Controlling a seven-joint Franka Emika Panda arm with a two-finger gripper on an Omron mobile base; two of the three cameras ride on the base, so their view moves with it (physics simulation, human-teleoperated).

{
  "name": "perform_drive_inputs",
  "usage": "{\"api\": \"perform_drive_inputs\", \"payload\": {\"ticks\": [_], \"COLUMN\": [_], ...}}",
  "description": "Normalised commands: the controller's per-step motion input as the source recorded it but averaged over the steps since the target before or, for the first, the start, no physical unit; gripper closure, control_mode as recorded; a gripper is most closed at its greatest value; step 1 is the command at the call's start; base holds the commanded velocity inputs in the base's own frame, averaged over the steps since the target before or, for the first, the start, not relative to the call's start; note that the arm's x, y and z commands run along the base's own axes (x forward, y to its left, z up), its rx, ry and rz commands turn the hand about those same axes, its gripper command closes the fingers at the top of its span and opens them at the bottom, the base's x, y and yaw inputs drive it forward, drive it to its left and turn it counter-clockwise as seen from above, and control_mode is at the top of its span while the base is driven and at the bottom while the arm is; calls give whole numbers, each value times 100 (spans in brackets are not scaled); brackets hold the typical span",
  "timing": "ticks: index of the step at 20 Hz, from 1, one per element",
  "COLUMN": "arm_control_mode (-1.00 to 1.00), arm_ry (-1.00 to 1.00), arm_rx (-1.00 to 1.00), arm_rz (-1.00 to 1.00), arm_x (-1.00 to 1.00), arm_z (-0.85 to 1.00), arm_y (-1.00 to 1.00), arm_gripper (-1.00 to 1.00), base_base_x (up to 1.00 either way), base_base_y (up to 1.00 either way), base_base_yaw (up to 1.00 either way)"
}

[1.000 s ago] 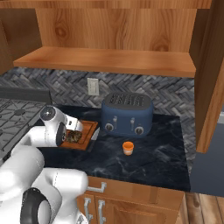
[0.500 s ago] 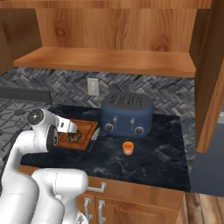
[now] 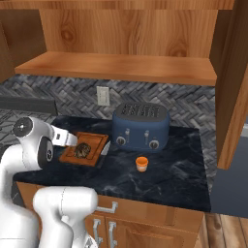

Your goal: Pick the bread, place it on the cutting board, pick the jam, place it on the counter, and close the cabinet.

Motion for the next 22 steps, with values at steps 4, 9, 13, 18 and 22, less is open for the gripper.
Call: {"api": "perform_drive_inputs", "payload": {"ticks": [4,9,13,18,22], "arm_control_mode": [-100,-100,-100,-100,-100], "arm_ry": [-8,-5,-5,-7,-6], "arm_rx": [0,0,0,0,0], "arm_rz": [0,0,0,0,0], "arm_x": [-54,-46,-47,-51,-47], "arm_z": [30,23,23,18,12], "arm_y": [0,0,0,-2,-1], "arm_gripper": [-100,-100,-100,-100,-100], "base_base_x": [0,0,0,0,0], "base_base_y": [0,0,0,0,0], "base_base_yaw": [0,0,0,0,0]}}
